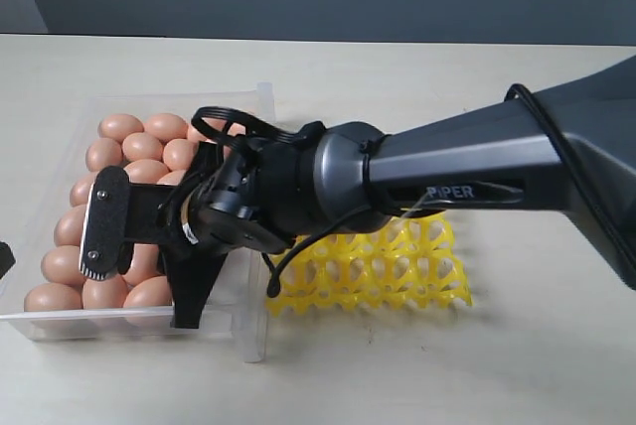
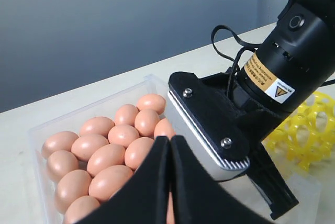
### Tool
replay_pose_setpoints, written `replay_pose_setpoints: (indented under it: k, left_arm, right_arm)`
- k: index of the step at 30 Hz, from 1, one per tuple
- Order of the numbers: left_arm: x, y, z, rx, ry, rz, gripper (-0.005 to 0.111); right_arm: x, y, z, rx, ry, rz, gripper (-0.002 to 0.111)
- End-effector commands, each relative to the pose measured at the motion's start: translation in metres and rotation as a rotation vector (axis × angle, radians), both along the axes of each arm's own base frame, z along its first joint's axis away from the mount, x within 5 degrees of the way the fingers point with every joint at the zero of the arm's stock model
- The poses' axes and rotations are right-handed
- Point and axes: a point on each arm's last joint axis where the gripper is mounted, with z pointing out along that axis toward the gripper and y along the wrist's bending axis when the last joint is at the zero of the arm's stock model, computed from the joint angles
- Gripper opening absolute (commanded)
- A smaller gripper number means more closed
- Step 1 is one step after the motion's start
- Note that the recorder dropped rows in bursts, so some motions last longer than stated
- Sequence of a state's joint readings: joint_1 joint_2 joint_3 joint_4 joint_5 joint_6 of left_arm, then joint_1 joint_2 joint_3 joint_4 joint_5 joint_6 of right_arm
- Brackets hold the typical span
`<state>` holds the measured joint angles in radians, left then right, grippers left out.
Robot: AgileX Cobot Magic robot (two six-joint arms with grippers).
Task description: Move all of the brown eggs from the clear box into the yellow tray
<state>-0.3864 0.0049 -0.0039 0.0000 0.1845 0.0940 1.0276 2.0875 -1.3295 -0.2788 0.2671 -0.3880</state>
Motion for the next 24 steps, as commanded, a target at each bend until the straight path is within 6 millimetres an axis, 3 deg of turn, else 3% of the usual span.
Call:
replay_pose_setpoints:
  k: [1,24]
  left_arm:
    - [0.0,0.0,-0.001,-0.011,-0.001,-0.006,0.0]
    - [0.0,0.0,-0.001,-0.011,-0.001,-0.006,0.0]
  right_arm:
    - [-0.001,-0.002,-0.011,-0.056,0.022,-0.003,0.034]
    - [-0.003,-0.003,-0.002,-0.165,0.102,-0.069,0.037]
